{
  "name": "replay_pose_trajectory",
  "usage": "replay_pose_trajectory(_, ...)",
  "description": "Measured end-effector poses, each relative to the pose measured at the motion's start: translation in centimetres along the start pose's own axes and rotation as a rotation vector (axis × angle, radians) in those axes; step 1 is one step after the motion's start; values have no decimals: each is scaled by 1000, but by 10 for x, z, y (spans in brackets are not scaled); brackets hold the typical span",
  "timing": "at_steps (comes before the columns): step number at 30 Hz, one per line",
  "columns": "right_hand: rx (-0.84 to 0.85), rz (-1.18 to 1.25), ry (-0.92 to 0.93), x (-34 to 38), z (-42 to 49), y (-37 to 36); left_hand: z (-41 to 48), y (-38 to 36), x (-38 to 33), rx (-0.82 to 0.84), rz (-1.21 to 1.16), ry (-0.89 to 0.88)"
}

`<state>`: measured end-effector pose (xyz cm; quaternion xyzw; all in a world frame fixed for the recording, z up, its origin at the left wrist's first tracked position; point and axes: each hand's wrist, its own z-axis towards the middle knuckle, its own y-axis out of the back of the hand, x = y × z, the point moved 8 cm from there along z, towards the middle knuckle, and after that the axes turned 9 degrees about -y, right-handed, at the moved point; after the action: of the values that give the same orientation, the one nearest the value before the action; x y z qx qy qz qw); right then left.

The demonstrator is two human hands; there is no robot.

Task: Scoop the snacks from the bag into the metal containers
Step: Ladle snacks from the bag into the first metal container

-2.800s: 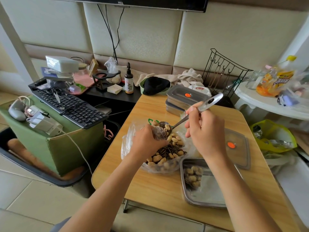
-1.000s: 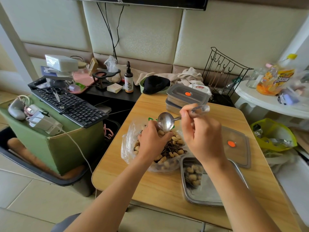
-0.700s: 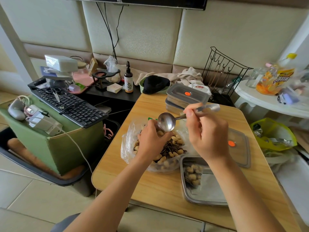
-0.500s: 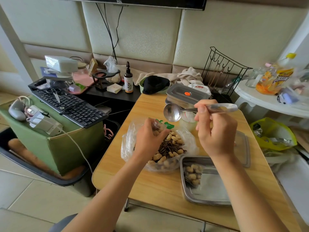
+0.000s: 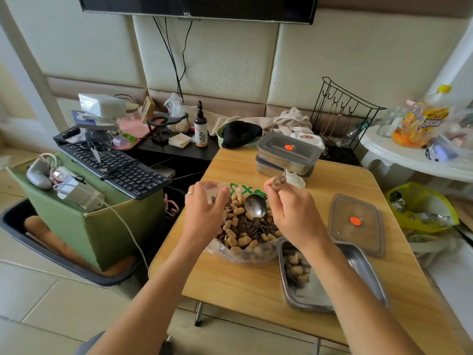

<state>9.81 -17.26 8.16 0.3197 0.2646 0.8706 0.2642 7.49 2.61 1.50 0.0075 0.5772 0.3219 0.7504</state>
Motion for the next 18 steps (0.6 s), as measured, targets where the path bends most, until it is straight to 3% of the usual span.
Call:
replay_pose_trajectory(6, -62, 19, -26, 3, -3, 0, -5, -2, 16, 30, -122, 182)
replay_pose_trajectory(18, -3, 90, -168, -8, -5, -15, -5, -8, 0, 12, -208, 156)
